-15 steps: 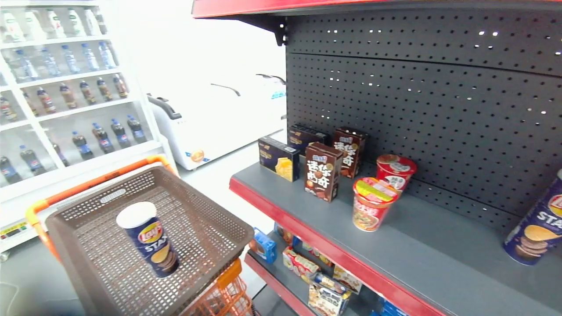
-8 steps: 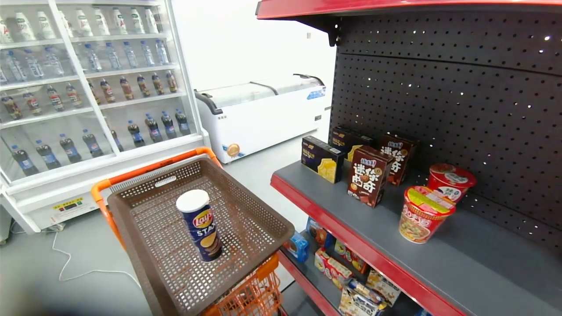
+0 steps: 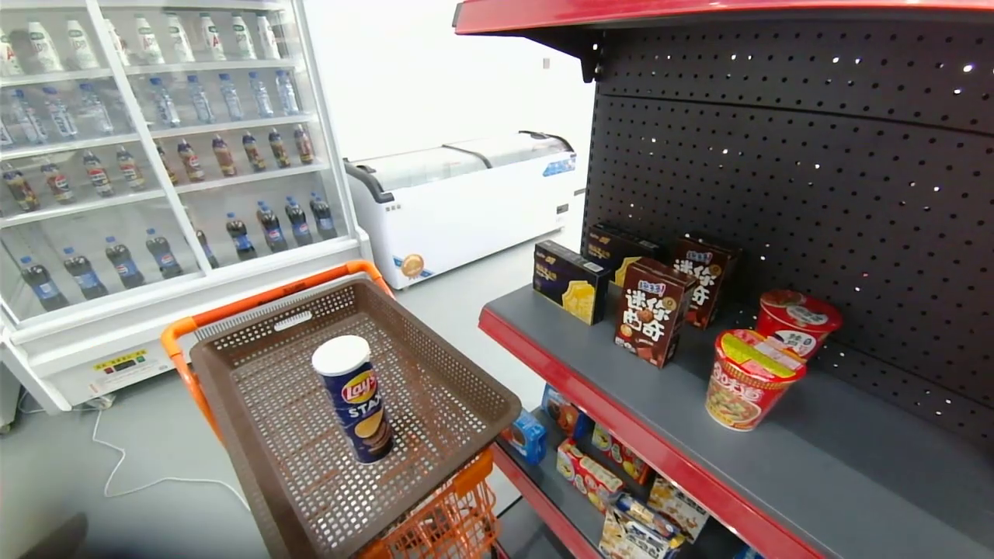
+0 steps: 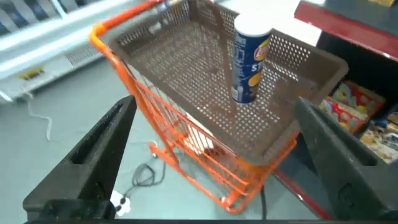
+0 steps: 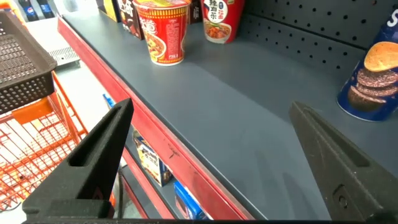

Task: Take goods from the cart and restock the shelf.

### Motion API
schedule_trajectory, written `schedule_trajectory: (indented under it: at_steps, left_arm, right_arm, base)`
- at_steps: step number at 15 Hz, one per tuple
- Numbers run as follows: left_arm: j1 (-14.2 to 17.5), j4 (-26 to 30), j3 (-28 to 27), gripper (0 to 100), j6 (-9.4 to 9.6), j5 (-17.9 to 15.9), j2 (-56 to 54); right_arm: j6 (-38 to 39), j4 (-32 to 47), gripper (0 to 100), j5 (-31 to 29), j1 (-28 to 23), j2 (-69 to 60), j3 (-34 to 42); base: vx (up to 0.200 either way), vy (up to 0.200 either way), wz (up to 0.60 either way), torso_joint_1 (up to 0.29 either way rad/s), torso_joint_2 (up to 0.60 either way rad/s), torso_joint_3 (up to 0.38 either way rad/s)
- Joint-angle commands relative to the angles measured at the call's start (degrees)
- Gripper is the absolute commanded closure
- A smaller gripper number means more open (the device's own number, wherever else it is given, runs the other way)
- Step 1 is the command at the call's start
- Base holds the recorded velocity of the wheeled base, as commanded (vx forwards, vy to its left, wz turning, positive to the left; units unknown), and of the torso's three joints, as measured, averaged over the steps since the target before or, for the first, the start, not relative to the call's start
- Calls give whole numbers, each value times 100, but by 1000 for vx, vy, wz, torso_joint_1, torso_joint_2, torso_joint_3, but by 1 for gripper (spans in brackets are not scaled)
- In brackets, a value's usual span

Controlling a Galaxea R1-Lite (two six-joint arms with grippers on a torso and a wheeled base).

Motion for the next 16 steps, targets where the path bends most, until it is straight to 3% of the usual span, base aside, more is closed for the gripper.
schedule_trajectory:
  at_steps: [1,3,6,16]
  left_arm:
    - [-187,-664,-205,0,-117,-355,2435]
    - [-319,-2272,410,0,-126,-662,3375]
    - [-328,-3669,718,0,-82,-1023,4447]
    - [-275,-6016,647,0,-108,-1172,7365]
  right_arm:
    - [-1,-2,0,1,-1,0,0]
    - [-1,-2,0,1,-1,0,0]
    - [-1,-2,0,1,-1,0,0]
    - [-1,-2,0,1,-1,0,0]
  base:
    - [0,0,0,0,0,0]
    - [0,0,0,0,0,0]
    - [0,0,0,0,0,0]
    - [0,0,0,0,0,0]
